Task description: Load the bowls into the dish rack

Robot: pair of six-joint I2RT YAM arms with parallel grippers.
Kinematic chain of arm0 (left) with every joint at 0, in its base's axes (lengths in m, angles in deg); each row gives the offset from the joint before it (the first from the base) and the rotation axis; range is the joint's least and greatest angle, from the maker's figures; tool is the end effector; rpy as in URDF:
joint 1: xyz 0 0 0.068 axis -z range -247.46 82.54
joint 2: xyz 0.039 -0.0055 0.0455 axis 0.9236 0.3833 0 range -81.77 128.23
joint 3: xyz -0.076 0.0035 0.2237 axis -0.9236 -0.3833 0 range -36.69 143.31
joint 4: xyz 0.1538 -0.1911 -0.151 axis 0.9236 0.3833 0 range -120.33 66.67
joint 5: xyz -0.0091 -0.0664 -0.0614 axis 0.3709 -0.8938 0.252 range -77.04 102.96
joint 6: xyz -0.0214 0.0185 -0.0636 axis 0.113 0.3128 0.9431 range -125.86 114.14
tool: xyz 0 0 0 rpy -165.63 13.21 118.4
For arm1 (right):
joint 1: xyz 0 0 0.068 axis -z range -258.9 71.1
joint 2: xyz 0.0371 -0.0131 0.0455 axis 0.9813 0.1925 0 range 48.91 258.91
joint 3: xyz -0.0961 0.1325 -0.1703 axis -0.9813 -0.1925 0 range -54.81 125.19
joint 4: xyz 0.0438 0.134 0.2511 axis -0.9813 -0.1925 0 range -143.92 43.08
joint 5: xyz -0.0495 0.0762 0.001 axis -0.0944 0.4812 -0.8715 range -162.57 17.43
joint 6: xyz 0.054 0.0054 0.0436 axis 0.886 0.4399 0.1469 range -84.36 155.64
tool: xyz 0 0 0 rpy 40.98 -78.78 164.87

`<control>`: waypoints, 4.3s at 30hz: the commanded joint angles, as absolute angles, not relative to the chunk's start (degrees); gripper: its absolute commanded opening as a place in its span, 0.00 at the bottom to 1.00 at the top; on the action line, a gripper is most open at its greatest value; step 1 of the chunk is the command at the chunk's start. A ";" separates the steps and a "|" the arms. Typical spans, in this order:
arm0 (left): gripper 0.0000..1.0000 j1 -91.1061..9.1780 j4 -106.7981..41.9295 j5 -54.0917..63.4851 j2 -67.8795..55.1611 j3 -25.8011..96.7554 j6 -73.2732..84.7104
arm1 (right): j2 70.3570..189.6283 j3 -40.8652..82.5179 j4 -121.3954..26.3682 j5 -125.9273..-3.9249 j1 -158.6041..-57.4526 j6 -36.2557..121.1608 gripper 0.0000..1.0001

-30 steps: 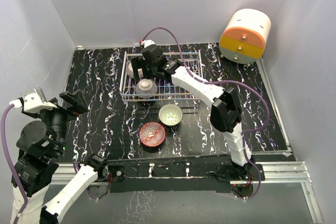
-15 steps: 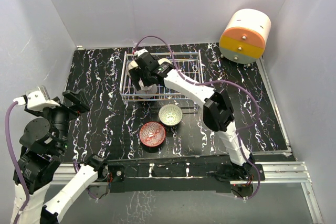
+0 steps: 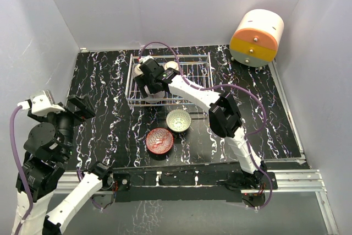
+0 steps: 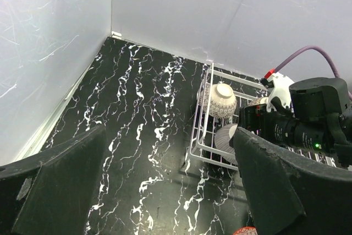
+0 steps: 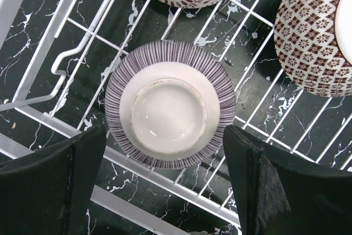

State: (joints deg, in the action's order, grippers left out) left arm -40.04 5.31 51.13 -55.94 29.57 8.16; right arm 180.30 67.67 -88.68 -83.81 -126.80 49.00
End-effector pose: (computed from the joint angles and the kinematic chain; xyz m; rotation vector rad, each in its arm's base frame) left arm 0.1081 -0.0166 0.4448 -0.3621 1.4614 -0.0861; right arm 0.3639 0.3863 0.1998 -0.6438 2.3603 0.2381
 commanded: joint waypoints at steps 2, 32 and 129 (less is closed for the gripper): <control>0.97 -39.85 4.21 51.93 -56.41 28.96 7.32 | 179.57 70.71 -85.77 -86.47 -126.88 48.80 0.89; 0.97 -39.84 4.34 51.83 -56.46 29.71 7.23 | 179.54 71.30 -80.26 -84.08 -127.06 50.28 0.26; 0.97 -39.86 2.63 48.20 -54.52 27.64 7.79 | 153.09 16.38 -68.32 -97.61 -137.26 71.33 0.61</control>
State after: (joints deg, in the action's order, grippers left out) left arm -40.04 3.14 47.46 -54.41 27.95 8.93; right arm 151.50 14.64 -70.75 -93.69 -137.29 69.33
